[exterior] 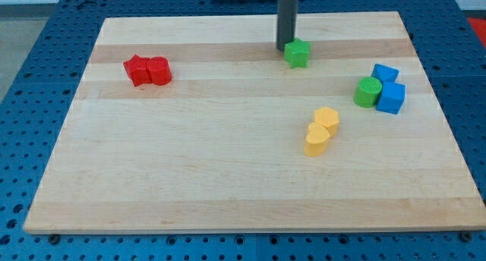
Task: Move the green star towards the group of blocks
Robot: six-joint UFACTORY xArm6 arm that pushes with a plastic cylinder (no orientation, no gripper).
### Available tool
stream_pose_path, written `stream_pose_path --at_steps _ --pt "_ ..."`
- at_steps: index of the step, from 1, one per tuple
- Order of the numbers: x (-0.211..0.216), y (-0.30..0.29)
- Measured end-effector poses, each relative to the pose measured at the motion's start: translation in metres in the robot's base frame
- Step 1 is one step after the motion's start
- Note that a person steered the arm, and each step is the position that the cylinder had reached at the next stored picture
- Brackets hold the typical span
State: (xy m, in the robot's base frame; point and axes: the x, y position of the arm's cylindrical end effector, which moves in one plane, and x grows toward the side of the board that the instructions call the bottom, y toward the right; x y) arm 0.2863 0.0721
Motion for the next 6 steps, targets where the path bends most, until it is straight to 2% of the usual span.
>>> stream_pose_path --at_steps 1,2,3,5,6 --pt "0.011 0.019" --pt "0.042 0.036" --pt "0.049 0.038" --pt "0.049 -0.005" --pt "0.078 -0.008"
